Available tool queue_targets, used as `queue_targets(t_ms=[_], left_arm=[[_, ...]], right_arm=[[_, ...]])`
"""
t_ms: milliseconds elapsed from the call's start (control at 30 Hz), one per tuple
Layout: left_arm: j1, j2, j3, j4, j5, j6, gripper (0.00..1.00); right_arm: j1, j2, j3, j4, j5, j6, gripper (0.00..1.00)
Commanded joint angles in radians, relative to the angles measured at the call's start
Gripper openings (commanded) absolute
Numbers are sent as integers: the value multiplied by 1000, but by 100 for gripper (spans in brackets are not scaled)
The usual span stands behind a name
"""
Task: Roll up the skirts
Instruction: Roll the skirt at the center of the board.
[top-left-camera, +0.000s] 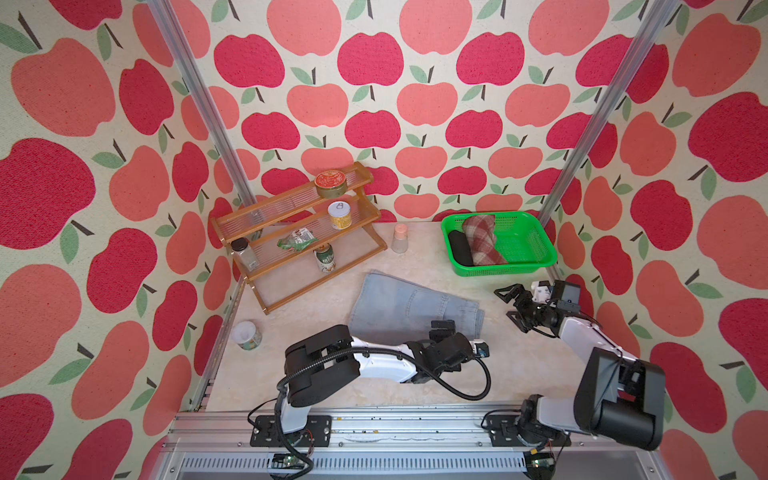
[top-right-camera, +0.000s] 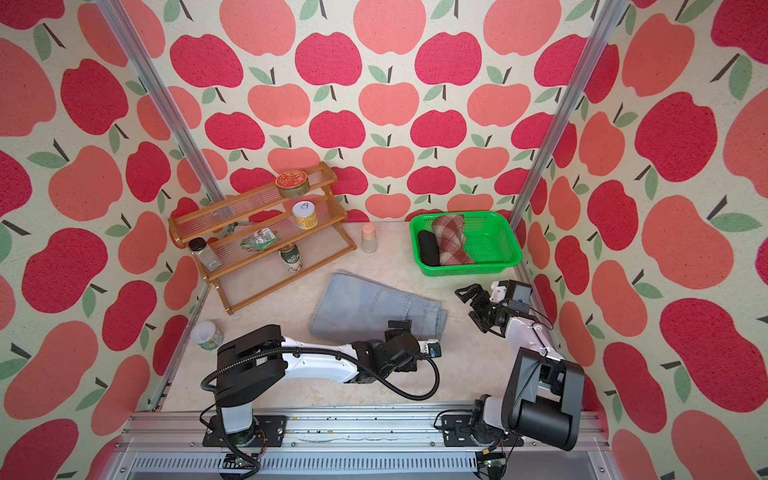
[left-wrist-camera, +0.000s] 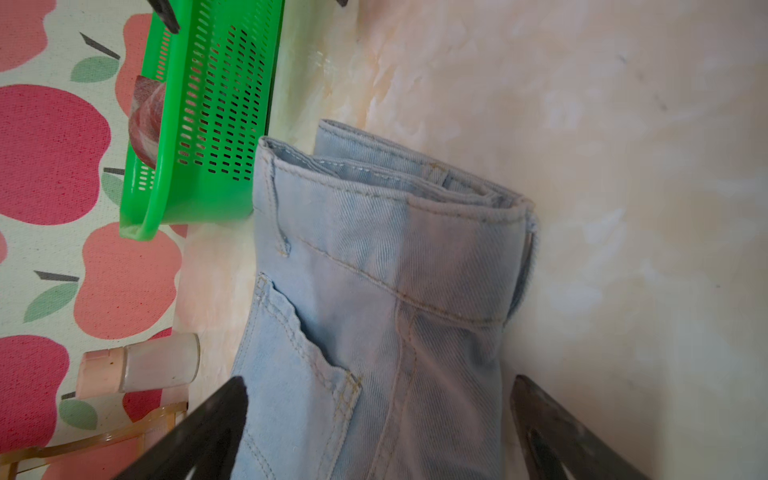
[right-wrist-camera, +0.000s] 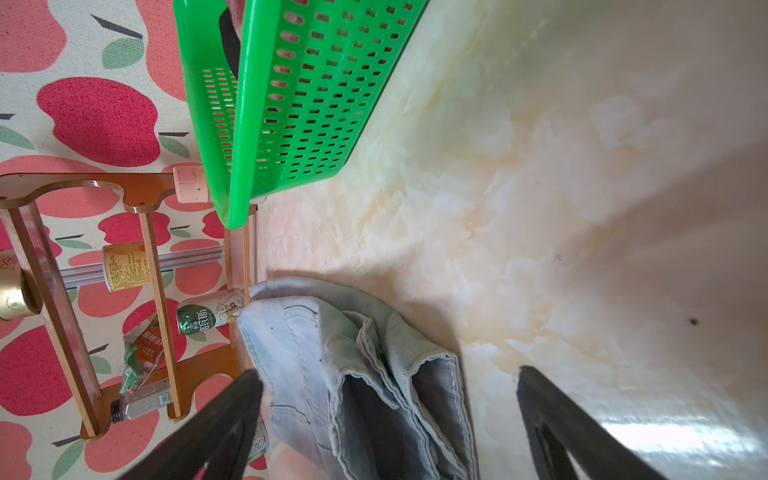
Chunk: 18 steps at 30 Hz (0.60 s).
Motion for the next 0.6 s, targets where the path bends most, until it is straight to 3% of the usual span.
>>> queue_targets(t_ms=[0, 300, 500, 567], left_arm=[[-7, 34, 36, 47, 42, 40, 100], [-8, 87, 75, 12, 154, 46, 100], [-9, 140, 102, 27, 156, 33, 100], [-8, 173, 113, 50, 135, 45, 95]], right_arm=[[-6, 13, 15, 33, -10, 12, 98], [-13, 27, 17, 36, -11, 11, 98], [-14, 31, 15, 45, -13, 17, 98], [-13, 34, 15, 44, -14, 16, 98]])
